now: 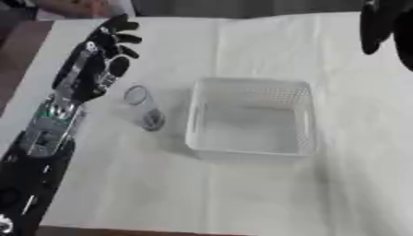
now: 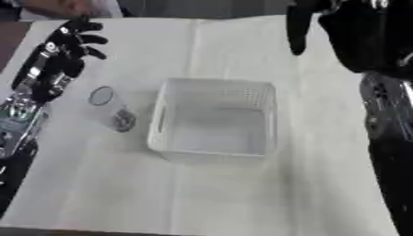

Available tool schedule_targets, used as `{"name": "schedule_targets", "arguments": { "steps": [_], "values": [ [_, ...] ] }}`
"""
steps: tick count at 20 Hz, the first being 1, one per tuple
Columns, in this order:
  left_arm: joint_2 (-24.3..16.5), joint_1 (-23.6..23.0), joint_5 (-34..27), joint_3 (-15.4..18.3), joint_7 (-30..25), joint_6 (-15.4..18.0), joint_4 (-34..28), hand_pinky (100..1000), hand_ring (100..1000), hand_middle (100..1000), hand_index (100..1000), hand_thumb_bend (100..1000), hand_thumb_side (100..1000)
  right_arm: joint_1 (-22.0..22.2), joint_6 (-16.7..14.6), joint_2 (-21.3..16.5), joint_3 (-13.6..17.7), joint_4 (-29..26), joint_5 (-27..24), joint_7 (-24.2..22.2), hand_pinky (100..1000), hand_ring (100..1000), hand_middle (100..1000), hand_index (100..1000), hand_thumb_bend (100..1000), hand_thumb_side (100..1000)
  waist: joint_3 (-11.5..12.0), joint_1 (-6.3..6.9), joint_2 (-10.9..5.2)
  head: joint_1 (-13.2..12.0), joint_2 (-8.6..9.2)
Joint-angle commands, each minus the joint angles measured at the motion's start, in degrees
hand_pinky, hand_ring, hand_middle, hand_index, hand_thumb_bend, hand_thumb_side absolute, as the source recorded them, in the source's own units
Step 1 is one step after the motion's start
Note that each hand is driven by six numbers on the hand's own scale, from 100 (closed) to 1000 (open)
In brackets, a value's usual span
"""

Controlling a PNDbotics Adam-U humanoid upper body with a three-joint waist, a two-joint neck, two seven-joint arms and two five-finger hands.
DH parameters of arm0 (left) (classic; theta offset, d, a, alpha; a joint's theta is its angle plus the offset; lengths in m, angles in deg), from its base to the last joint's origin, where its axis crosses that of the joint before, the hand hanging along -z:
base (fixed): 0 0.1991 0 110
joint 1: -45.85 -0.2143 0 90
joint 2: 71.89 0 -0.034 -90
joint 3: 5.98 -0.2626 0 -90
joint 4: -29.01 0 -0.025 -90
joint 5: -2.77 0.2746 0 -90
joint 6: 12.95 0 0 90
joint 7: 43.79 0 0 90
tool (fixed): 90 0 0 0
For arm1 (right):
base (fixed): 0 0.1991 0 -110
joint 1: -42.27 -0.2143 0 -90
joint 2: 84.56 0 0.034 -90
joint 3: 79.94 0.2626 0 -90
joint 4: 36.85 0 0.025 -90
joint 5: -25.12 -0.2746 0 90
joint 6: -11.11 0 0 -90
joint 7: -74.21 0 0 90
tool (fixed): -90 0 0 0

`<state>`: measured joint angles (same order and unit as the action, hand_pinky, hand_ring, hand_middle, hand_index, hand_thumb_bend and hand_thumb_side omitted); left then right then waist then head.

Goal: Pick up objects on the table and place them in the box.

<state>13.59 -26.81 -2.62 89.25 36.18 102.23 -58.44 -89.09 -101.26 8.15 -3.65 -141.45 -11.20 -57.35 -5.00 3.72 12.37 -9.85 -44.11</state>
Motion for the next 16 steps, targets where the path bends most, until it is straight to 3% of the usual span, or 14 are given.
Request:
{"name": "schedule_targets", "arguments": {
  "steps": [1,7,16],
  "values": [
    [0.76,0.61,-0.91,0.22,-1.32,-0.37,-0.39,637,784,818,969,566,662,-1.03,-10.61,-0.85,0.39,-0.97,0.08,-10.41,306,468,607,183,100,877,-0.01,0.06,-0.77,-0.47,0.0],
    [5.5,-0.29,-2.52,-0.19,-3.45,-0.98,-1.01,623,778,816,975,694,730,-0.83,-10.43,-0.73,0.39,-1.14,0.36,-10.41,303,464,597,174,100,877,0.25,-0.08,-0.65,-0.48,0.0],
    [6.89,-1.47,-1.58,0.45,-5.33,-1.4,-2.67,609,760,805,958,680,761,-0.63,-10.37,-0.96,0.42,-1.19,0.7,-10.41,301,460,592,162,100,876,0.57,-0.08,-0.53,-0.38,0.0]
  ]
}}
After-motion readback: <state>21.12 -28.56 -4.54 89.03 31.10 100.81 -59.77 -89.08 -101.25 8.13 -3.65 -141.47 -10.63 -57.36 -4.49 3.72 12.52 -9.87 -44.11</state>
